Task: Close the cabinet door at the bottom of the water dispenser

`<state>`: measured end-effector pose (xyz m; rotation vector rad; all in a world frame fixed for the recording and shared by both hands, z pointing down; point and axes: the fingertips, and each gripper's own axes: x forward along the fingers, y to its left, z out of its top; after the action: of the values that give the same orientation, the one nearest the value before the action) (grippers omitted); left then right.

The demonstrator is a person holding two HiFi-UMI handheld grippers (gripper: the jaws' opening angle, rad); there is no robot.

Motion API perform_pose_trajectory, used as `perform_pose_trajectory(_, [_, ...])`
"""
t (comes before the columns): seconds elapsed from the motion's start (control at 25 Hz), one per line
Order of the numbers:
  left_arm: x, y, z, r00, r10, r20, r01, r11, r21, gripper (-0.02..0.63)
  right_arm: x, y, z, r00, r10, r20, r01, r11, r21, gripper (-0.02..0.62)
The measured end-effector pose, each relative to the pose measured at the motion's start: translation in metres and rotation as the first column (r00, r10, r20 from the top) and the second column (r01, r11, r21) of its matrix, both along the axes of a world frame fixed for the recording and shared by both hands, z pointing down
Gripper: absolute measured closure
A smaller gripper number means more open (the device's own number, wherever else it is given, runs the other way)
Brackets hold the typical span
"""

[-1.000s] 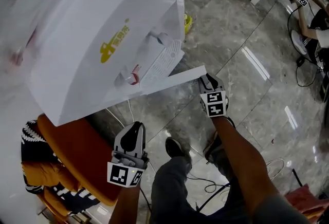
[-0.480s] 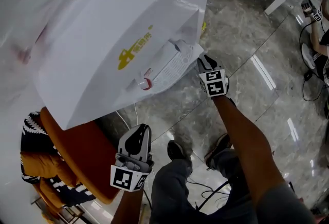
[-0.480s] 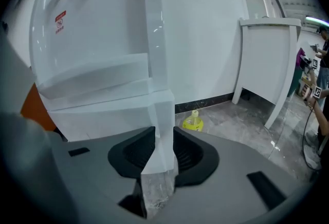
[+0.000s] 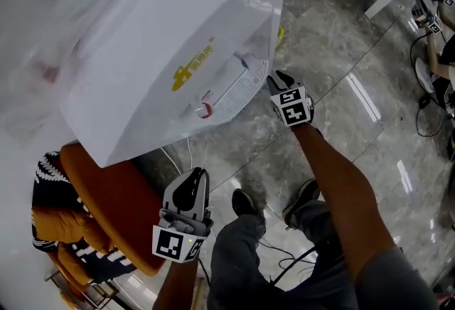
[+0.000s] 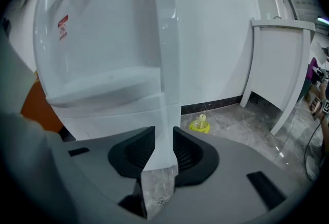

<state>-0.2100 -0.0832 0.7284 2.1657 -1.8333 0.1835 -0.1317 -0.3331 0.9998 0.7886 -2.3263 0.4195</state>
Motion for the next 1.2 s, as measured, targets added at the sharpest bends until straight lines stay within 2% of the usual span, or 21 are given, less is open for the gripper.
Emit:
perform_pose_trajectory(0.2, [0.006,-0.007,-0.079,0.999,0.037,0.013,-0.037,0.999,0.030,0.572,0.015,0.014,-0.088,0.999,0.012,0.037,-0.012,1.000,0.017,0.496])
perform_pose_trajectory(0.36, [0.006,-0.011,-0.124,0.999,0.048,0.009,-0.049,0.997,0.066,0.572,0.032,0.025,-0.157,0.997,0.021,0.070,-0.026,0.997,0.067,0.532])
perform_pose_trajectory(0.6, [0.006,-0.012,-0.211,0.998,0.062,0.007,-0.062,0.990,0.129,0.572,0.055,0.034,-0.309,0.989,0.030,0.144,-0.056,0.982,0.180,0.557])
perform_pose_trajectory(0.88, [-0.015,-0.002,-0.304,0.999,0.046,0.029,-0.051,0.977,0.205,0.580,0.073,0.063,-0.493,0.969,0.019,0.248,-0.094,0.950,0.297,0.566])
perform_pose_trajectory(1.04, [-0.033,0.003,-0.357,0.999,0.004,0.035,-0.012,0.969,0.246,0.583,0.071,0.087,-0.602,0.947,-0.049,0.318,-0.072,0.931,0.359,0.566])
perform_pose_trajectory(1.12, [-0.033,0.018,-0.413,0.999,-0.017,0.044,0.005,0.963,0.270,0.583,0.074,0.113,-0.677,0.928,-0.105,0.356,-0.041,0.924,0.380,0.566])
perform_pose_trajectory(1.2, [-0.025,0.038,-0.493,0.998,-0.037,0.060,0.018,0.956,0.293,0.583,0.083,0.142,-0.773,0.905,-0.180,0.386,0.011,0.916,0.402,0.566])
